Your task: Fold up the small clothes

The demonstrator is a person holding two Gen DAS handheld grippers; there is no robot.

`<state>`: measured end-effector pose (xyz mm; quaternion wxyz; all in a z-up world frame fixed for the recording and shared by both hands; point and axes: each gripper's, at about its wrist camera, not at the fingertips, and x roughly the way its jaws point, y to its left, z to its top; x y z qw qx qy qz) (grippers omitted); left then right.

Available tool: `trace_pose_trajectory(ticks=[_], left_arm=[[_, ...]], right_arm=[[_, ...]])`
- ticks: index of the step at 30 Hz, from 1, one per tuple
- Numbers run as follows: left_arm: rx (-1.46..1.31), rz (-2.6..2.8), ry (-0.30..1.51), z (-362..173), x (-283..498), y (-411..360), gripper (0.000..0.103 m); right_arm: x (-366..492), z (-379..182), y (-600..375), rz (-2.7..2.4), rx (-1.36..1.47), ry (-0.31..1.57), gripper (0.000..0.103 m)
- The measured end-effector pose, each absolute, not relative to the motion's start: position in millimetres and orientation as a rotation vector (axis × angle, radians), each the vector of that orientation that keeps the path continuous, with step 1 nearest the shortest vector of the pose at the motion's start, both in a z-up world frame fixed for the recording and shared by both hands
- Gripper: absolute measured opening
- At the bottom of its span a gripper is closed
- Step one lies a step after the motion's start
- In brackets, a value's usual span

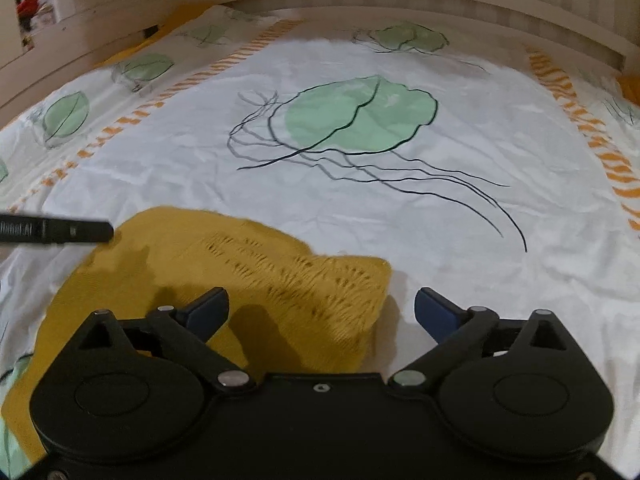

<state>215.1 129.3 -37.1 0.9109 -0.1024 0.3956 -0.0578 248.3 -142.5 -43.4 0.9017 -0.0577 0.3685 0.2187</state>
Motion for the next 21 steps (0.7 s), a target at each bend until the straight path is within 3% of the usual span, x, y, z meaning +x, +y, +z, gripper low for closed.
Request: trace_pose_trajectory(ticks=[21], left_arm=[[-0.095,-0.131,0.832,-53.4,85.1,108.9,0.055]], right_arm=[[105.0,-64.1,-159.3,0.488,-0.229,0.766,0.102]])
